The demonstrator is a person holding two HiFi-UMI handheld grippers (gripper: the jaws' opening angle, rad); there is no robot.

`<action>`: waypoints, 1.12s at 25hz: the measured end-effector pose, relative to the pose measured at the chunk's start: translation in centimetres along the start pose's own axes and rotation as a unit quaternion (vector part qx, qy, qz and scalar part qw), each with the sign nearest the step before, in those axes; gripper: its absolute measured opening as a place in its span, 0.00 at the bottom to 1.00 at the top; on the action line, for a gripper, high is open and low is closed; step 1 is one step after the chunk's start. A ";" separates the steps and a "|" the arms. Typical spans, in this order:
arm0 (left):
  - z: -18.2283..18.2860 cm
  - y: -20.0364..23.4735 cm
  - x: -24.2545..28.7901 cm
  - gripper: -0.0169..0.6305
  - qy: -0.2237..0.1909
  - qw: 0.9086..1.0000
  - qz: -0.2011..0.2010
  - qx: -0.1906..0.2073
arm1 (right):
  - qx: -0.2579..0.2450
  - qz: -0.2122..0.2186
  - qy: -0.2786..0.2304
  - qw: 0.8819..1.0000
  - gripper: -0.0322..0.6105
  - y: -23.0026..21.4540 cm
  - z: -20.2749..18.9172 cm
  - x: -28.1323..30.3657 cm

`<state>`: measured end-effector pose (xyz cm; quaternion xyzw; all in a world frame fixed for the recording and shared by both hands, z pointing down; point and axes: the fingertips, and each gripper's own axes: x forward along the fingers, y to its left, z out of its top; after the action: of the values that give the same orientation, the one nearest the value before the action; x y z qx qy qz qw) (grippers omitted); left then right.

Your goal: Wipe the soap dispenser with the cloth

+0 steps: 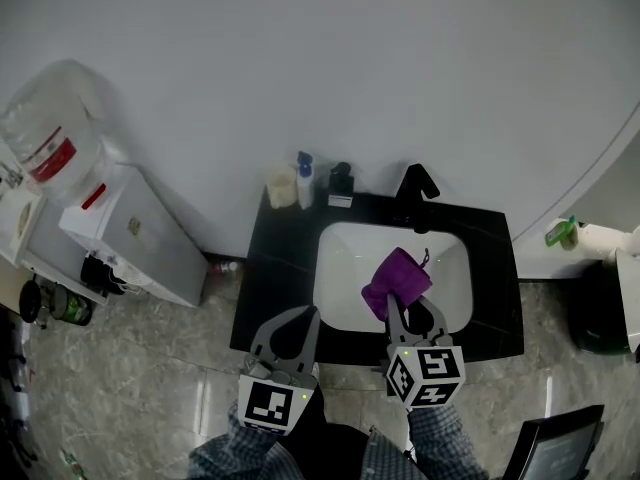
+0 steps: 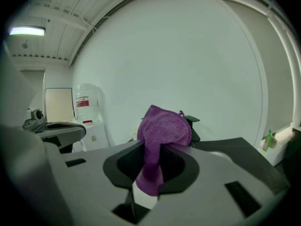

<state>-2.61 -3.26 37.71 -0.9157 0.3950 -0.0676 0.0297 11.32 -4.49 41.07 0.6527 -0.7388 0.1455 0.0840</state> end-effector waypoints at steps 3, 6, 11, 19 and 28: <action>-0.2 -3.1 -2.3 0.03 0.003 1.000 0.004 -0.010 | -0.003 0.001 -0.004 1.000 0.17 0.0 -1.4 -4.2; -1.0 -5.4 -5.0 0.03 0.014 0.999 0.014 -0.032 | 0.001 0.007 -0.004 1.000 0.17 0.5 -3.0 -7.6; -0.6 -7.7 -8.6 0.03 0.020 0.999 0.028 -0.029 | -0.001 0.017 -0.005 1.000 0.17 1.5 -4.1 -11.9; 1.1 -9.1 -11.7 0.03 0.013 1.000 0.020 -0.018 | 0.009 0.019 -0.010 1.000 0.17 4.1 -4.3 -15.6; 1.2 -8.6 -12.2 0.03 0.017 1.000 -0.008 -0.013 | 0.007 0.003 -0.018 1.000 0.17 6.2 -4.2 -15.9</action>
<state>-4.56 11.55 36.22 -0.9177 0.3893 -0.0783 0.0103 7.06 12.45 39.41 0.6538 -0.7409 0.1391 0.0651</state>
